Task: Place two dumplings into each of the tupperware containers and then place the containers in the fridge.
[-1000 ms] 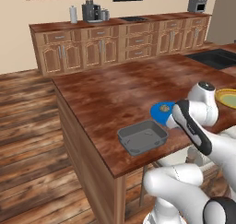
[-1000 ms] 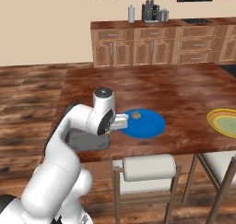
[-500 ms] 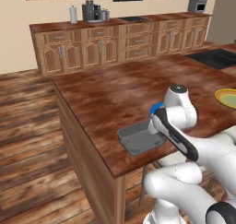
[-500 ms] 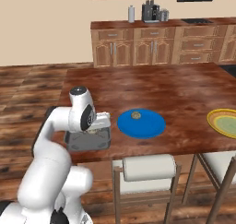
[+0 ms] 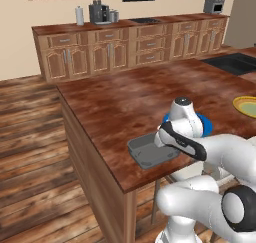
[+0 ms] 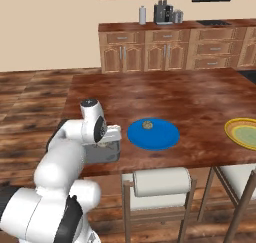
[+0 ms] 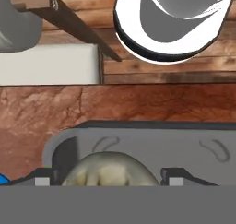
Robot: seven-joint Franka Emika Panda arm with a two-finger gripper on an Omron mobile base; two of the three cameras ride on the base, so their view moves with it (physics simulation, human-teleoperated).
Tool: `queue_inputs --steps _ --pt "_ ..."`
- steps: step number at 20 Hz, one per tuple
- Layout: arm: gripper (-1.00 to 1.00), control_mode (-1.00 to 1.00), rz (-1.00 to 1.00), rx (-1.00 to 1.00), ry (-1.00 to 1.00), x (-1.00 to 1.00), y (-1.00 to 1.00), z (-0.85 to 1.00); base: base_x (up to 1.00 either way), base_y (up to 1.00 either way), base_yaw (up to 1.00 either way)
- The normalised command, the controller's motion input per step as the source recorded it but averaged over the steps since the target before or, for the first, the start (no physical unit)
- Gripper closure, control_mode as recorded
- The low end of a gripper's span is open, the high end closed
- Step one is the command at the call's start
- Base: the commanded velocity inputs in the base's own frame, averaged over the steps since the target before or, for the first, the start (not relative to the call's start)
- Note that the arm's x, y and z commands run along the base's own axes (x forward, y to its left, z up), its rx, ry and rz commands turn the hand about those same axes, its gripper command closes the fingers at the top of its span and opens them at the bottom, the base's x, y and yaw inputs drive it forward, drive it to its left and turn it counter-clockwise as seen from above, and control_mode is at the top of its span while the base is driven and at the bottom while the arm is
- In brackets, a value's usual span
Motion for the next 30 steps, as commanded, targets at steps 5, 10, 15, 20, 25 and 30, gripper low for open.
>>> queue_inputs --steps 5,10,15,20,25,30 --pt "1.0 -1.0 0.0 -0.01 0.09 0.37 0.17 -0.42 0.0 0.0 0.0" --pt "1.0 -1.0 0.0 0.0 0.09 0.57 0.08 -0.25 0.0 0.0 0.0" --pt "1.0 -1.0 0.0 -0.01 0.11 0.48 0.13 -0.33 0.0 0.0 0.0" --pt "1.0 -1.0 0.0 0.0 0.05 0.27 0.08 -0.32 0.0 0.0 0.0" --pt "-1.0 -1.0 0.0 0.0 0.05 0.09 0.03 -0.21 0.0 0.0 0.0" --pt "-1.0 -1.0 0.0 0.0 0.0 -0.18 -0.11 0.0 0.0 0.0 0.0"
